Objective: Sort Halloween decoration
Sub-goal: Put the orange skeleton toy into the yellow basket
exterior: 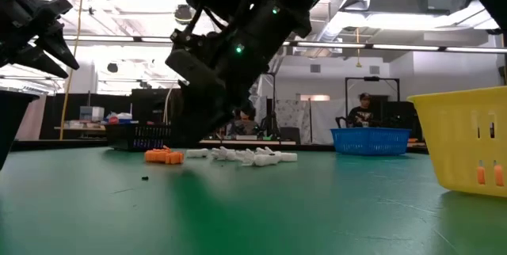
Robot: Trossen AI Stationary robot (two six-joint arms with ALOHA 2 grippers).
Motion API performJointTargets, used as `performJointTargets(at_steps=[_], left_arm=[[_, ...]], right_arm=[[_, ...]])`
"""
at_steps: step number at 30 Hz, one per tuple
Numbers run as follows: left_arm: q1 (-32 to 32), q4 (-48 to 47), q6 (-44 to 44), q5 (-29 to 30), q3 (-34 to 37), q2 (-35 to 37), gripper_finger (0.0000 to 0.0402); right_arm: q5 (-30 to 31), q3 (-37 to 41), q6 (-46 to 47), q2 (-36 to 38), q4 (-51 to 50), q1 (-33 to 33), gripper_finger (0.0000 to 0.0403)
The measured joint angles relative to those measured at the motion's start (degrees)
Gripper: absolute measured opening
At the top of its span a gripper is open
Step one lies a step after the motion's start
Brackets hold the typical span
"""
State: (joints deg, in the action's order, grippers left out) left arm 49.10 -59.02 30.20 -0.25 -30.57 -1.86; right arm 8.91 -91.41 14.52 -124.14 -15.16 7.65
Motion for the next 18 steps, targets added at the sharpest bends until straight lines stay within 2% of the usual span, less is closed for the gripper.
performJointTargets(at_steps=[7, 18], left_arm=[[0.0, 0.0, 0.0, 0.0, 0.0, 0.0, 0.0143], [0.0, 0.0, 0.0, 0.0, 0.0, 0.0, 0.0143]], right_arm=[[0.2, 0.0, 2.4, 0.0, 2.0, -1.1, 0.0173], [1.7, 0.0, 4.1, 0.0, -0.9, 1.0, 0.0172]])
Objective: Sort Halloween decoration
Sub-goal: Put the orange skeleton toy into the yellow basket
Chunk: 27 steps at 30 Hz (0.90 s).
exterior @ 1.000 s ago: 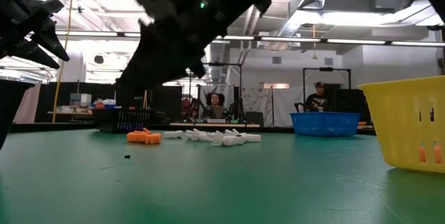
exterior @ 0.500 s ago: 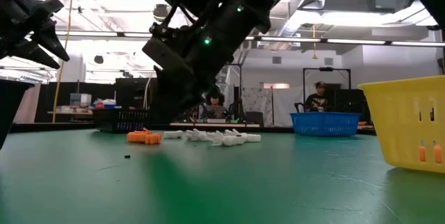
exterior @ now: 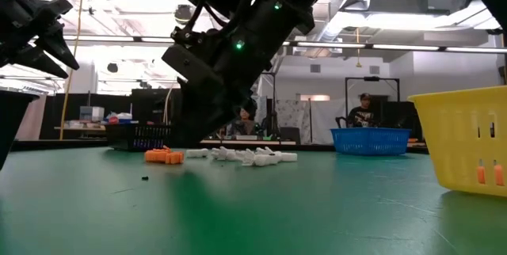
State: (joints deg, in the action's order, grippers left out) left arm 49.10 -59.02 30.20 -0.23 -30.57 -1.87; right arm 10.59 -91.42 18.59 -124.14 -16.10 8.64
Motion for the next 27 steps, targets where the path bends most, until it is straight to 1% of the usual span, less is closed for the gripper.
performJointTargets(at_steps=[2, 7, 13, 15, 20, 24, 27], left_arm=[[0.0, 0.0, 0.0, 0.0, 0.0, 0.0, 0.0143], [0.0, 0.0, 0.0, 0.0, 0.0, 0.0, 0.0143], [0.0, 0.0, 0.0, 0.0, 0.0, 0.0, 0.0143], [0.0, 0.0, 0.0, 0.1, 0.0, 0.0, 0.0143], [0.0, 0.0, 0.0, 0.1, 0.0, 0.0, 0.0143], [0.0, 0.0, 0.0, 0.1, 0.0, 0.0, 0.0143], [0.0, 0.0, 0.0, 0.0, 0.0, 0.0, 0.0143]], right_arm=[[0.3, 0.0, 0.3, 0.0, 0.2, 0.0, 0.0172], [5.0, 0.0, 4.2, 0.0, 0.3, 0.0, 0.0172], [6.5, 0.0, 5.4, -0.4, 2.2, 0.1, 0.0172], [6.7, -0.1, 5.7, -1.1, 3.1, 0.3, 0.0172], [6.8, -0.1, 10.2, -1.8, 3.0, 0.7, 0.0172], [6.7, -0.1, 12.4, -2.5, 1.9, 0.7, 0.0172], [6.0, -0.1, 14.5, -2.1, -1.2, 0.8, 0.0172]])
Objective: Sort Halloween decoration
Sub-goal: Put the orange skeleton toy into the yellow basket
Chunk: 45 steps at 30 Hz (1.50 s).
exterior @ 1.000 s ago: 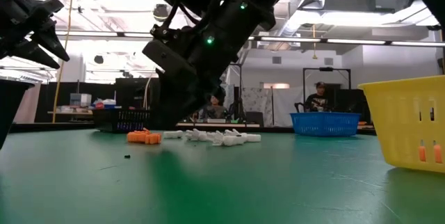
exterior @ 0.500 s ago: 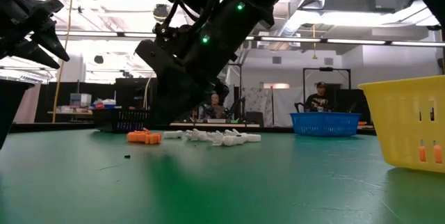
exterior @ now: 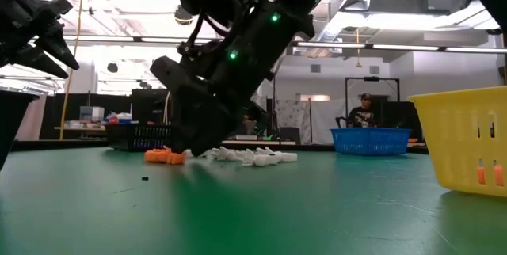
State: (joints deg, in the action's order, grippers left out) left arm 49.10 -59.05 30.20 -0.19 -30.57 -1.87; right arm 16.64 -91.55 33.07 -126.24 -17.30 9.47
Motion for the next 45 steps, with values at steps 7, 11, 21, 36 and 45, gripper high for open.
performJointTargets(at_steps=[7, 11, 21, 36, 45], left_arm=[[0.0, 0.0, 0.0, 0.0, 0.0, 0.0, 0.0143], [0.0, 0.0, -0.1, -0.1, 0.0, 0.0, 0.0143], [0.0, 0.0, -0.1, 0.0, 0.0, 0.0, 0.0143], [0.0, 0.0, 0.0, 0.0, 0.0, 0.0, 0.0143], [0.0, 0.0, 0.0, 0.4, 0.0, 0.0, 0.0143]], right_arm=[[-3.3, 0.0, 2.6, 2.0, -4.8, 1.4, 0.0172], [-4.8, -0.1, 2.1, 4.1, -10.1, 3.1, 0.0172], [-4.9, -0.6, -19.3, 6.9, -4.2, 3.9, 0.0172], [-15.4, 0.9, -35.1, 6.8, -3.0, -0.1, 0.0172], [-17.2, 0.8, -39.3, 4.2, -1.6, 0.0, 0.0172]])
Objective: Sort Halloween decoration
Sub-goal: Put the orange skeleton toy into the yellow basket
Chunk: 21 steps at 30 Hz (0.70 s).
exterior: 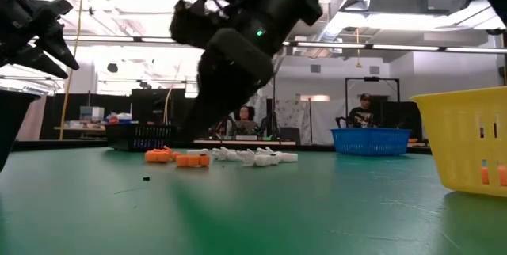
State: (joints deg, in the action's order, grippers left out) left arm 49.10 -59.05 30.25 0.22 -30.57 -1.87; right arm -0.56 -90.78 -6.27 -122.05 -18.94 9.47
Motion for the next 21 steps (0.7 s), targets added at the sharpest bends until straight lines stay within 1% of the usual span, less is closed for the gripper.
performJointTargets(at_steps=[5, 9, 14, 17, 21], left_arm=[[0.0, 0.0, 0.5, 0.5, 0.0, 0.0, 0.0143], [0.0, 0.0, 0.5, 0.5, 0.0, 0.0, 0.0143], [0.0, 0.0, 0.6, 0.5, 0.0, 0.0, 0.0143], [0.0, 0.0, 0.6, 0.6, 0.0, 0.0, 0.0143], [0.0, 0.0, 0.6, 0.6, 0.0, 0.0, 0.0143]], right_arm=[[-0.5, -0.1, 0.6, -2.1, -0.8, 0.3, 0.0172], [0.3, -0.2, 0.8, -2.2, -2.6, 0.2, 0.0172], [0.2, -0.3, 0.8, -2.7, -2.3, 0.1, 0.0167], [0.2, -0.3, 0.8, -2.7, -2.5, 0.1, 0.0146], [0.2, -0.3, 1.1, -2.7, -2.9, 0.0, 0.0098]])
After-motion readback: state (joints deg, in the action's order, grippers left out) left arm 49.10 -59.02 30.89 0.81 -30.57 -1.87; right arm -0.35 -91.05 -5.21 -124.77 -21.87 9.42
